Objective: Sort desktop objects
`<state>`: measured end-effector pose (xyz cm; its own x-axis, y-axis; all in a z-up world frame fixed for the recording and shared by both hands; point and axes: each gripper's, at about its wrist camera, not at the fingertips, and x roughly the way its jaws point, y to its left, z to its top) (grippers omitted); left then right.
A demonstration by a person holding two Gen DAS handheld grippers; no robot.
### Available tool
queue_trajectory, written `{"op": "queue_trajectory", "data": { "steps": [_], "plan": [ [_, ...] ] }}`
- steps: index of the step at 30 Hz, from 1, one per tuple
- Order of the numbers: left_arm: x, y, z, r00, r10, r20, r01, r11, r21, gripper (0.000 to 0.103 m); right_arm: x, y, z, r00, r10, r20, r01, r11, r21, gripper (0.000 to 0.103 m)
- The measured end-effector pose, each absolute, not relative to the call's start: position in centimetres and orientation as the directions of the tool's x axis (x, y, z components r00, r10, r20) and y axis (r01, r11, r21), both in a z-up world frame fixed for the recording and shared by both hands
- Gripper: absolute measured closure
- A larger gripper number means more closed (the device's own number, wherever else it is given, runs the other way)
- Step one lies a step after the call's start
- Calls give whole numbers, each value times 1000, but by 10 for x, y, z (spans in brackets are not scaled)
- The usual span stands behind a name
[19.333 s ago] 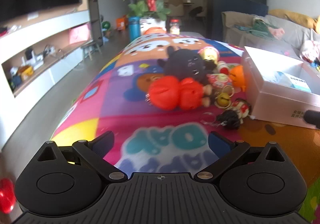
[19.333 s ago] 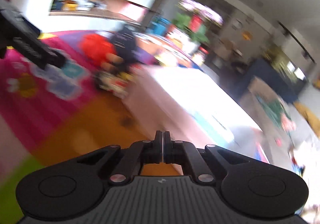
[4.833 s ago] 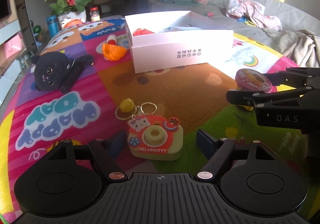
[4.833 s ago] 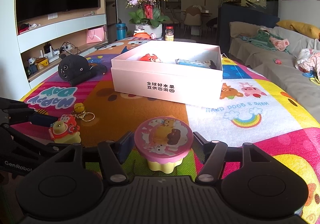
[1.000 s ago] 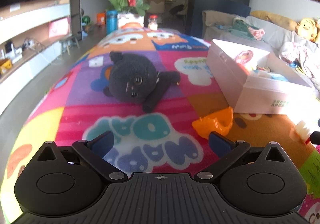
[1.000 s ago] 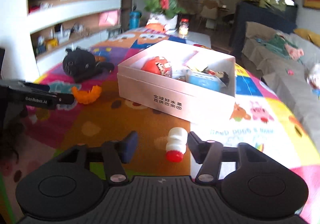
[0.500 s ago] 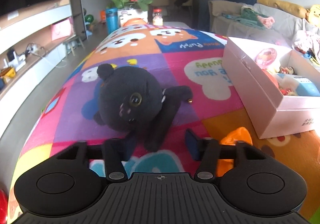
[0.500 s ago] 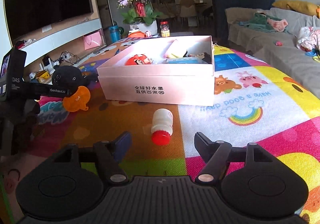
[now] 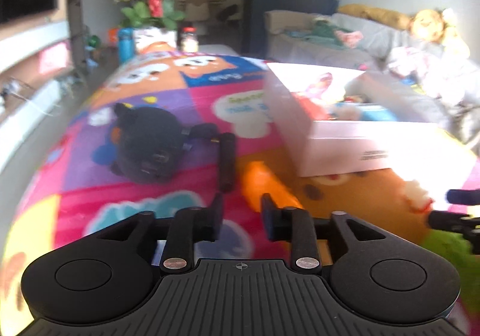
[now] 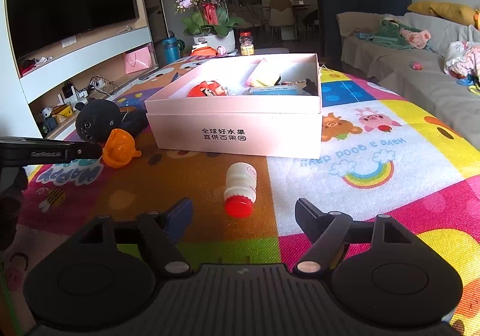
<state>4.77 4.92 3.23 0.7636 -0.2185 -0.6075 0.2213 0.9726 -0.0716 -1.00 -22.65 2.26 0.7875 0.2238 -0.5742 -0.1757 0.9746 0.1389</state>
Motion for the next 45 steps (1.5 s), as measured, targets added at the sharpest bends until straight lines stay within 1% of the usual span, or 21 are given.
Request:
{"op": "queue_trajectory", "data": {
  "steps": [2, 5, 7, 9, 11, 13, 15, 16, 18, 20, 23, 25, 27, 28, 29, 30, 32, 34, 35, 39, 45],
  "plan": [
    [49, 44, 31, 749, -252, -613, 244, 965, -97, 61, -10, -225, 23, 789, 216, -575, -172, 976, 132, 25],
    [56, 29, 26, 751, -232, -618, 246, 967, -63, 57, -11, -225, 23, 794, 204, -572, -162, 979, 124, 23],
    [58, 24, 24, 750, -236, -618, 252, 966, -63, 50, -11, -225, 23, 797, 199, -570, -157, 980, 123, 22],
    [58, 19, 23, 759, -222, -613, 248, 968, -44, 40, -11, -226, 23, 795, 200, -572, -157, 980, 125, 21],
    [59, 15, 22, 775, -196, -601, 244, 970, -2, 35, -10, -226, 22, 792, 204, -576, -161, 979, 125, 21],
    [60, 12, 21, 793, -171, -585, 242, 969, 46, 35, -9, -225, 22, 790, 206, -577, -165, 978, 123, 21],
    [63, 11, 19, 795, -159, -586, 242, 968, 67, 39, -9, -224, 22, 790, 204, -577, -166, 979, 119, 22],
    [63, 11, 19, 792, -162, -589, 242, 968, 60, 39, -9, -224, 21, 789, 206, -578, -169, 979, 118, 27],
    [58, 11, 21, 786, -183, -591, 252, 967, 36, 39, -8, -224, 20, 779, 212, -590, -177, 977, 118, 48],
    [49, 10, 23, 769, -209, -604, 260, 966, -4, 39, -5, -222, 18, 768, 212, -605, -182, 977, 111, 55],
    [27, 7, 25, 731, -285, -620, 298, 951, -85, 39, -4, -217, 18, 765, 211, -608, -199, 976, 88, 59],
    [13, 5, 24, 722, -310, -619, 315, 943, -104, 38, -3, -214, 19, 764, 206, -611, -207, 976, 70, 63],
    [4, 3, 20, 726, -304, -616, 313, 945, -98, 38, -1, -211, 20, 766, 199, -612, -208, 976, 58, 76],
    [1, 2, 17, 728, -301, -617, 314, 945, -91, 36, 0, -210, 20, 765, 192, -614, -200, 978, 56, 80],
    [0, 2, 15, 727, -298, -619, 315, 945, -85, 30, 2, -210, 21, 765, 184, -617, -191, 980, 55, 82],
    [-1, 1, 12, 726, -296, -621, 316, 945, -82, 26, 2, -210, 23, 766, 180, -617, -183, 981, 59, 82],
    [-4, 0, 8, 723, -298, -623, 320, 944, -80, 22, 1, -211, 30, 776, 180, -604, -182, 982, 58, 82],
    [-7, 0, 10, 734, -310, -604, 333, 940, -78, 14, -4, -210, 39, 789, 178, -587, -190, 981, 43, 82],
    [-9, 0, 11, 739, -315, -596, 336, 938, -78, 8, -6, -209, 44, 795, 178, -580, -194, 980, 35, 82],
    [-10, 0, 10, 743, -322, -587, 344, 936, -78, 8, -13, -204, 60, 789, 188, -584, -233, 973, -2, 82],
    [-10, 4, 10, 744, -333, -579, 337, 936, -106, 7, -19, -198, 68, 782, 185, -596, -257, 966, -38, 82]
  ]
}}
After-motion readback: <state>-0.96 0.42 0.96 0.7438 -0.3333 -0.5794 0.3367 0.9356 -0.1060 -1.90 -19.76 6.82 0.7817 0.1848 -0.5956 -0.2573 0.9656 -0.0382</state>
